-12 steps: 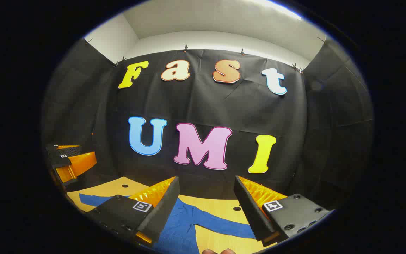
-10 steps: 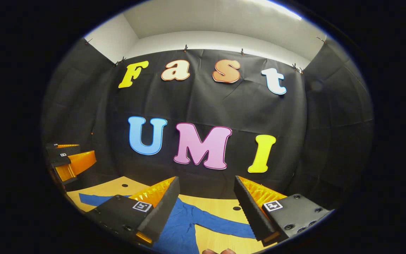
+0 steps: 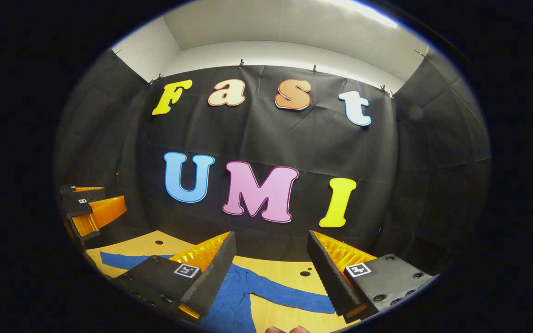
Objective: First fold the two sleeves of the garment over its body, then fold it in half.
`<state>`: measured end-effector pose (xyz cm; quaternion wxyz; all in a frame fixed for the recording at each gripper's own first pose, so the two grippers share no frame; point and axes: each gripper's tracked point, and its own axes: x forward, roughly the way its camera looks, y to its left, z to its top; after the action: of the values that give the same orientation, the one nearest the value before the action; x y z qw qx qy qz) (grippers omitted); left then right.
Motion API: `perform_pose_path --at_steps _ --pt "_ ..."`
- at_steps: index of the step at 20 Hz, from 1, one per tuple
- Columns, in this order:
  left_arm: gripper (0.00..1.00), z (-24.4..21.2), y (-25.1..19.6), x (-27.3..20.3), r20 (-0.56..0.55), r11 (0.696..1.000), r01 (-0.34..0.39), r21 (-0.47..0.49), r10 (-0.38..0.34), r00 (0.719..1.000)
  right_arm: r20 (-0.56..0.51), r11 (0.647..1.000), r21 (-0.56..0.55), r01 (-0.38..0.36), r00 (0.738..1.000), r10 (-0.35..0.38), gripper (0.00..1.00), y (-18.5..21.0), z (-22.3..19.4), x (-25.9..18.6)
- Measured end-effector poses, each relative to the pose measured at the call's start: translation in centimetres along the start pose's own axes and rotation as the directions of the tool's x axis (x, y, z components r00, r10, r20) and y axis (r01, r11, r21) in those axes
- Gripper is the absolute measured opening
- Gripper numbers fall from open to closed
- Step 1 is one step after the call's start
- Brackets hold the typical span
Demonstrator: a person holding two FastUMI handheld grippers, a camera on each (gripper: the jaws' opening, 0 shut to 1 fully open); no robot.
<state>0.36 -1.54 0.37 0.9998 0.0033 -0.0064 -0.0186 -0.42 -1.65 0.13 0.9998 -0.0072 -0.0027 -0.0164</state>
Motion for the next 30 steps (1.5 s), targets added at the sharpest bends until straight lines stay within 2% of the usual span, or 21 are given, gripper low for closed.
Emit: perform_pose_path --at_steps 19,30 --pt "0.80 -0.2 0.7 1.0 -0.006 1.000 -0.008 0.013 0.008 1.000 -0.007 1.000 0.003 0.026 1.000 -0.026 0.98 -0.3 -0.3 0.7" --pt "0.80 -0.6 0.5 1.4 -0.015 1.000 -0.003 0.012 0.004 1.000 -0.020 0.997 -0.011 0.075 0.997 -0.075 0.98 -2.4 -1.0 1.5"
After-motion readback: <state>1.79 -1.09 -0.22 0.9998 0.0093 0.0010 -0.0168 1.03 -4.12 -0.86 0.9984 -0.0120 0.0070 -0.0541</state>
